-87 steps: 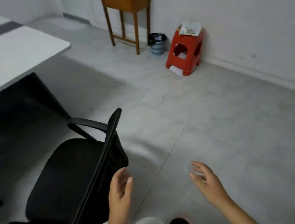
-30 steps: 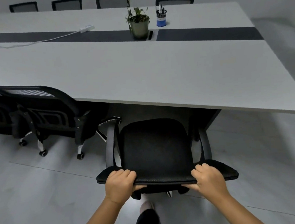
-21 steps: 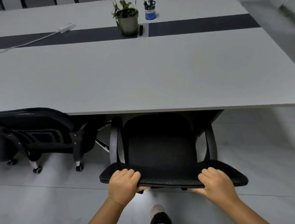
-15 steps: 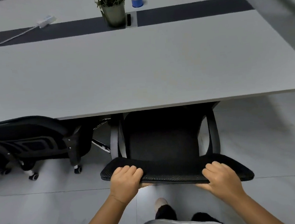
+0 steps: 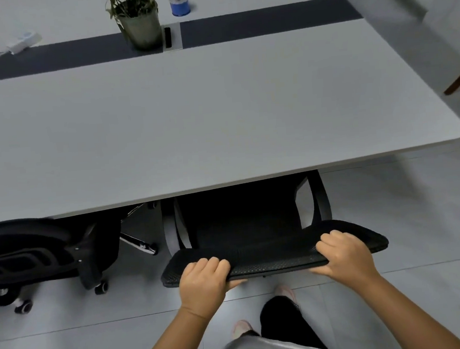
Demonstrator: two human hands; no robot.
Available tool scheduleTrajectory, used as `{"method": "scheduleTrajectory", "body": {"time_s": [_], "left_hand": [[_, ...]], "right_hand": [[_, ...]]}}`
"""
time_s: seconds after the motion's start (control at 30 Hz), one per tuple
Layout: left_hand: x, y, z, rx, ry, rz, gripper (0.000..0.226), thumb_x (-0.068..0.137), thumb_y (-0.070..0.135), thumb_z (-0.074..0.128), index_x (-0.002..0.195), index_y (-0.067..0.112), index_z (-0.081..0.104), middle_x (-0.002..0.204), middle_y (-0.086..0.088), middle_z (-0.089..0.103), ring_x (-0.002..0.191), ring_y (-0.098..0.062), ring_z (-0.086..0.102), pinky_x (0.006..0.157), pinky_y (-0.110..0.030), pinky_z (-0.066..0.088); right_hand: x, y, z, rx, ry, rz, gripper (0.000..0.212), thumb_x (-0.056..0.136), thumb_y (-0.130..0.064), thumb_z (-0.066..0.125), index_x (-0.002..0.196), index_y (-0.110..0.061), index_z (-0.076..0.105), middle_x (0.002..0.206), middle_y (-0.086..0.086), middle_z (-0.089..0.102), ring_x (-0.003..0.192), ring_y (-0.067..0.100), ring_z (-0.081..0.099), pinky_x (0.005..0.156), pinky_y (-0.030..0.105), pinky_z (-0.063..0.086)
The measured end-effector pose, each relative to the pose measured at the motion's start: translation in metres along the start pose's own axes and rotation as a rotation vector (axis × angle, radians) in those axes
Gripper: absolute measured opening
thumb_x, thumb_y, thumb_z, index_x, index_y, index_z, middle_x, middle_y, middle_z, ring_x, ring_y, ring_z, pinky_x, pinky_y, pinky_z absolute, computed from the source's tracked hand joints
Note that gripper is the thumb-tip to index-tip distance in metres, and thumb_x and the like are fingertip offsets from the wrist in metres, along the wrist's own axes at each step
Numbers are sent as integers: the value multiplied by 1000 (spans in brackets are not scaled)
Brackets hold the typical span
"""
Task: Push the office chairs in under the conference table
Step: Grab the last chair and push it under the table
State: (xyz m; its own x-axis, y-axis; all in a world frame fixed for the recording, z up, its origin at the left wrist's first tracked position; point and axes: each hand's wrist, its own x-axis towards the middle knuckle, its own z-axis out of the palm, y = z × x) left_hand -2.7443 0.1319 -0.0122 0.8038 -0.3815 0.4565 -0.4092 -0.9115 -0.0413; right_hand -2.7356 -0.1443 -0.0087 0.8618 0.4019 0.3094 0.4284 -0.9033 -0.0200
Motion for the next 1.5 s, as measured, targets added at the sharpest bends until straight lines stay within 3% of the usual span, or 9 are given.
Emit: {"method": "scheduleTrajectory", "body": {"time_s": [0.17, 0.27, 0.4, 0.57, 0.67, 0.87, 1.07, 1.27, 1.5], "left_hand": [[19, 5, 10, 13, 32, -27, 73, 92, 59, 19, 43, 17, 53, 39, 3, 44, 33, -14, 43, 54, -27, 24], [31, -1, 12, 34, 35, -36, 74, 91, 60, 18, 42, 17, 52, 38, 3, 43, 33, -14, 43, 53, -27, 24], [49, -5, 18, 45, 52, -38, 75, 92, 58, 18, 41, 17, 52, 38, 3, 44, 32, -15, 43, 53, -27, 24], [74, -15, 32, 54, 69, -54, 76, 93, 60, 18, 41, 17, 53, 38, 2, 45, 33, -16, 44, 53, -27, 24], [95, -25, 40, 68, 83, -47, 78, 93, 59, 16, 41, 16, 54, 38, 2, 46, 33, -16, 47, 53, -28, 25], [126, -43, 52, 78, 89, -34, 78, 93, 58, 16, 42, 14, 55, 38, 0, 48, 34, -17, 48, 53, -28, 24], [121, -49, 67, 61, 121, -20, 75, 93, 59, 22, 41, 15, 53, 38, 1, 45, 33, -17, 45, 52, -27, 24], [119, -49, 65, 44, 127, -29, 75, 92, 60, 20, 43, 15, 55, 40, 1, 48, 35, -17, 47, 53, -27, 26], [119, -44, 54, 33, 0, -61, 80, 91, 61, 7, 47, 16, 58, 44, 2, 53, 39, -16, 52, 57, -28, 25]], "right_hand": [[14, 24, 6, -24, -22, -72, 54, 27, -53, 87, 41, -14, 52, 42, -2, 47, 36, 15, 46, 49, 25, 27], [26, 28, 10, -22, -24, -79, 55, 30, -55, 87, 41, -15, 50, 42, -3, 46, 36, 13, 46, 40, 19, 28], [43, 38, 13, 3, 20, -71, 55, 33, -53, 88, 39, -14, 49, 41, -2, 46, 36, 14, 46, 35, 22, 31], [68, 54, 25, 9, 79, -104, 52, 54, -57, 77, 40, -15, 48, 41, -2, 46, 37, 14, 45, 35, 23, 31], [93, 63, 30, 41, 66, -83, 54, 39, -50, 88, 40, -12, 49, 40, 1, 47, 35, 18, 47, 32, 19, 32], [123, 71, 41, 67, 27, -58, 55, 38, -50, 88, 39, -11, 50, 40, 3, 48, 35, 19, 49, 31, 18, 34], [122, 73, 52, 68, 165, -67, 52, 66, -55, 57, 39, -11, 48, 40, 1, 45, 34, 18, 44, 31, 19, 32], [123, 71, 47, 44, 102, -62, 53, 53, -52, 78, 40, -11, 49, 40, 2, 47, 33, 20, 46, 31, 18, 34], [123, 68, 41, 26, 17, -52, 55, 33, -49, 90, 40, -10, 52, 40, 3, 49, 33, 18, 48, 32, 16, 35]]}}
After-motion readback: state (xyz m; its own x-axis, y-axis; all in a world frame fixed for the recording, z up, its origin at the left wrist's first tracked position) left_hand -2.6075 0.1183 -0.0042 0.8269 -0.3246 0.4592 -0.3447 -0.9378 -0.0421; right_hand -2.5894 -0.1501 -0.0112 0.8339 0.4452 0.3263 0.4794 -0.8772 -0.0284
